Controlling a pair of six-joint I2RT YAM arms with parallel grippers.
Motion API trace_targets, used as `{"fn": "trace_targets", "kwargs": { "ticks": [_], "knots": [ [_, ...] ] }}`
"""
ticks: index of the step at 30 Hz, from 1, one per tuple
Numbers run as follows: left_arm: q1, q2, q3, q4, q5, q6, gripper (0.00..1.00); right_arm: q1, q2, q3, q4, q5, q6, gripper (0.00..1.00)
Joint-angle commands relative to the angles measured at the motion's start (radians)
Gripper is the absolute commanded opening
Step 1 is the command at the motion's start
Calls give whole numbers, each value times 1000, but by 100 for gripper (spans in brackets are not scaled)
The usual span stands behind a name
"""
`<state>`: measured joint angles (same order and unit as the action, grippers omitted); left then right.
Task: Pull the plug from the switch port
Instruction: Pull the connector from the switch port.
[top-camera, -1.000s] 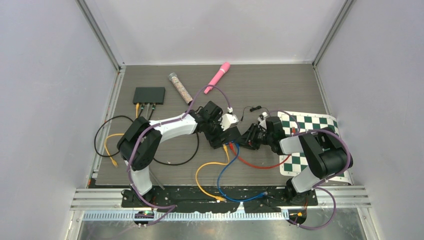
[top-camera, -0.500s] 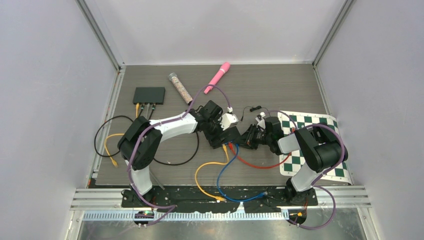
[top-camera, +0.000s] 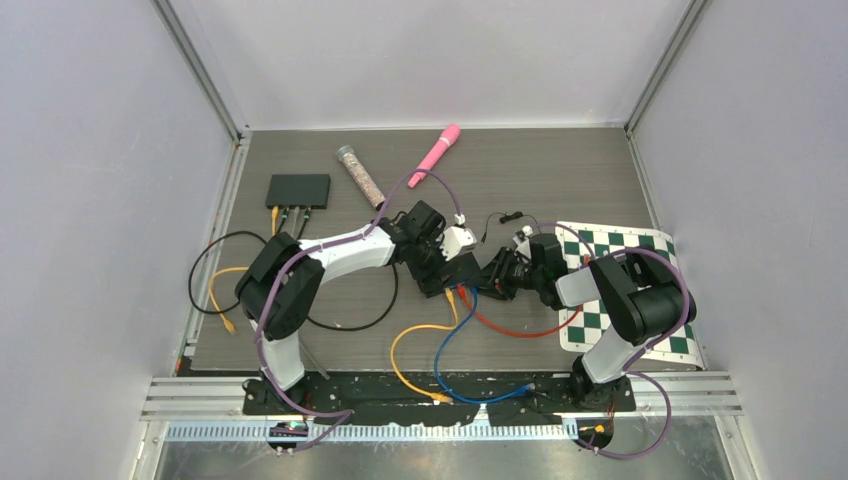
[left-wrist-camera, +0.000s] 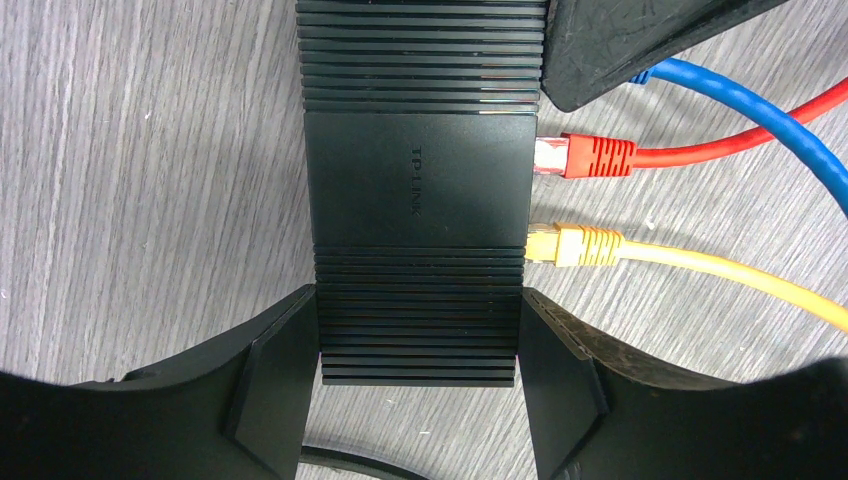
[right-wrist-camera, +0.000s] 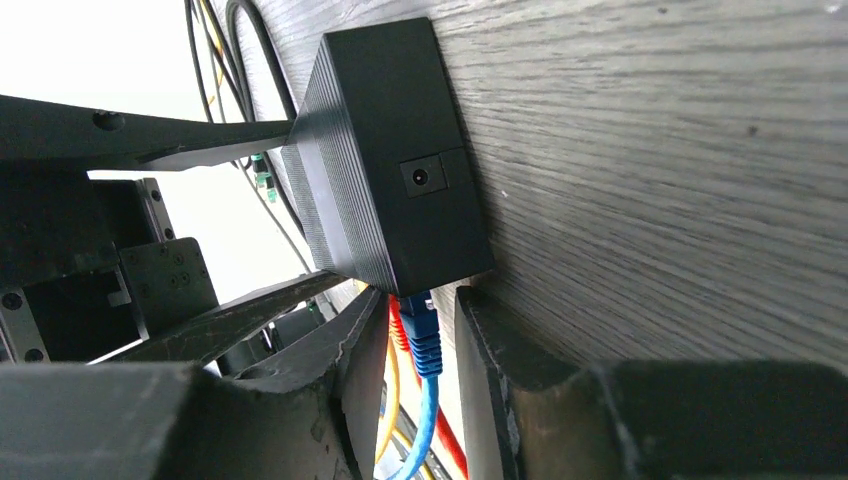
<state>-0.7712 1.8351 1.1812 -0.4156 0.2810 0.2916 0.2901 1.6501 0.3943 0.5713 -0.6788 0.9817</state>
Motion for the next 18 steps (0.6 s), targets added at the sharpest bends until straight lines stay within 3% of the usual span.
{"fn": "trace_targets", "kwargs": {
  "ticks": [1,14,18],
  "knots": [
    [-8,22,-43,-84,57,-25,61,-14,-29,16,30,49,42,38],
    [-8,33,-38,-82,57,-24,60,-27,-34,-5,106,61,238,38],
    [-8,34,-39,-78,59,-25,60,-25,-19,-9,117,58,245,30]
  ]
}}
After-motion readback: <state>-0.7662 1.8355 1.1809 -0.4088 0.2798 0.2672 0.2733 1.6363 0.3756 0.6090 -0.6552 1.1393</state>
